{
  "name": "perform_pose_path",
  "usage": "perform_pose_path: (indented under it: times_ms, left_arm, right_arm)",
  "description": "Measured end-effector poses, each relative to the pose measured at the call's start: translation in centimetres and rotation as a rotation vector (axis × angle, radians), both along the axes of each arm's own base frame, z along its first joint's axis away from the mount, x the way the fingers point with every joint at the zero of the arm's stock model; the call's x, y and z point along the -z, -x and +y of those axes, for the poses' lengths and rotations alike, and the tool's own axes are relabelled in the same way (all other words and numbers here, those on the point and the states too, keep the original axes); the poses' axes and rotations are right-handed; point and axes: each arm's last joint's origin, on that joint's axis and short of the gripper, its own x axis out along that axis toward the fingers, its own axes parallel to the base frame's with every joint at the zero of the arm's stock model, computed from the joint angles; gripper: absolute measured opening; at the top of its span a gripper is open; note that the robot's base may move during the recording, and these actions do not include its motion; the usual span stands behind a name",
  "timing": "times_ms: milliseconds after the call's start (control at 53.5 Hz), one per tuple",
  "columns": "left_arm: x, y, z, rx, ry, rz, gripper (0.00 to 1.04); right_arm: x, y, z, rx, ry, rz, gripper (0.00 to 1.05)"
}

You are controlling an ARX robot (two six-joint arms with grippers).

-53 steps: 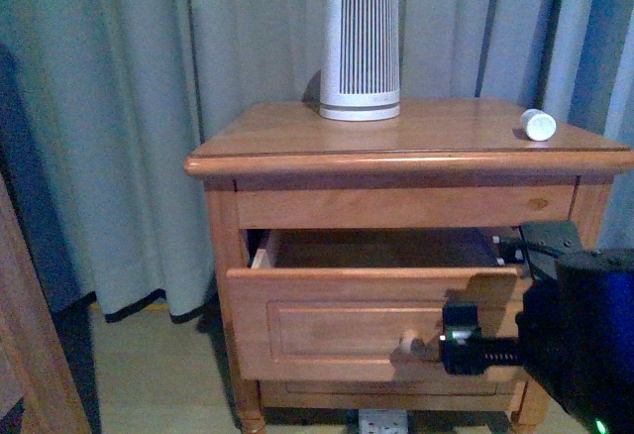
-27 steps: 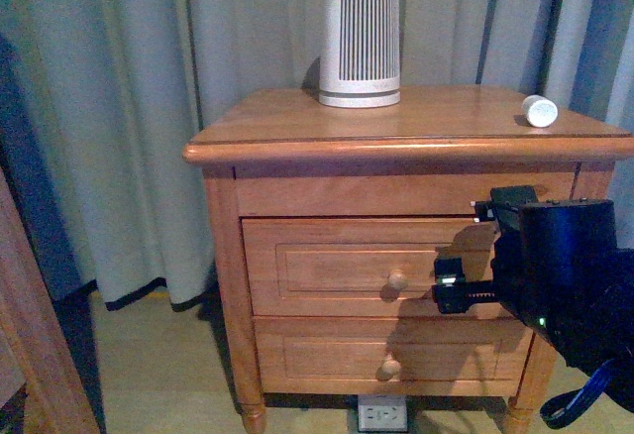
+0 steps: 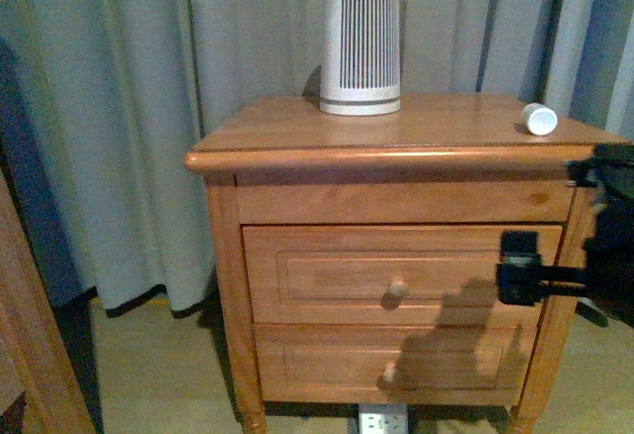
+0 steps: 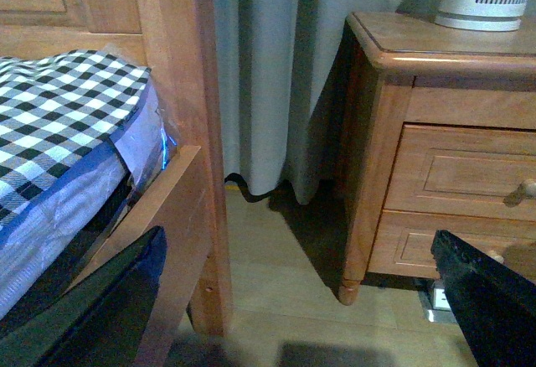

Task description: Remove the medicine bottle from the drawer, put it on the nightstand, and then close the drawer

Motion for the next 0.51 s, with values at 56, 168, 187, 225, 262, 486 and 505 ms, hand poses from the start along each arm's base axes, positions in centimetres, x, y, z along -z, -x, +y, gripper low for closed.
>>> perform_pose_path:
  times_ms: [56, 168, 187, 225, 262, 486, 505]
  left_arm:
    - [0.0, 0.0, 0.0, 0.000, 0.000, 0.000, 0.98]
    - [0.0, 0.0, 0.0, 0.000, 0.000, 0.000, 0.98]
    - [0.0, 0.0, 0.0, 0.000, 0.000, 0.000, 0.98]
    - [0.0, 0.0, 0.0, 0.000, 0.000, 0.000, 0.98]
    - [0.0, 0.0, 0.0, 0.000, 0.000, 0.000, 0.98]
    - [0.0, 0.0, 0.0, 0.000, 0.000, 0.000, 0.98]
    - [0.0, 0.0, 0.0, 0.000, 0.000, 0.000, 0.98]
  right_arm:
    - [-1.3, 2.5, -0.7, 0.023, 0.001, -0.009, 0.98]
    - [-3.7, 7.7, -1.4, 0.055, 0.011, -0.049, 0.98]
    - [-4.2, 9.0, -1.5, 0.061, 0.014, -0.063, 0.98]
    - [-5.0, 11.0, -1.7, 0.075, 0.014, -0.090, 0.98]
    - [-5.7, 13.2, -1.7, 0.096, 0.019, -0.119, 0.98]
    - [-5.6, 19.6, -0.9, 0.131, 0.074, -0.267, 0.98]
    - [-5.3, 20.0, -0.9, 0.133, 0.081, -0.268, 0.98]
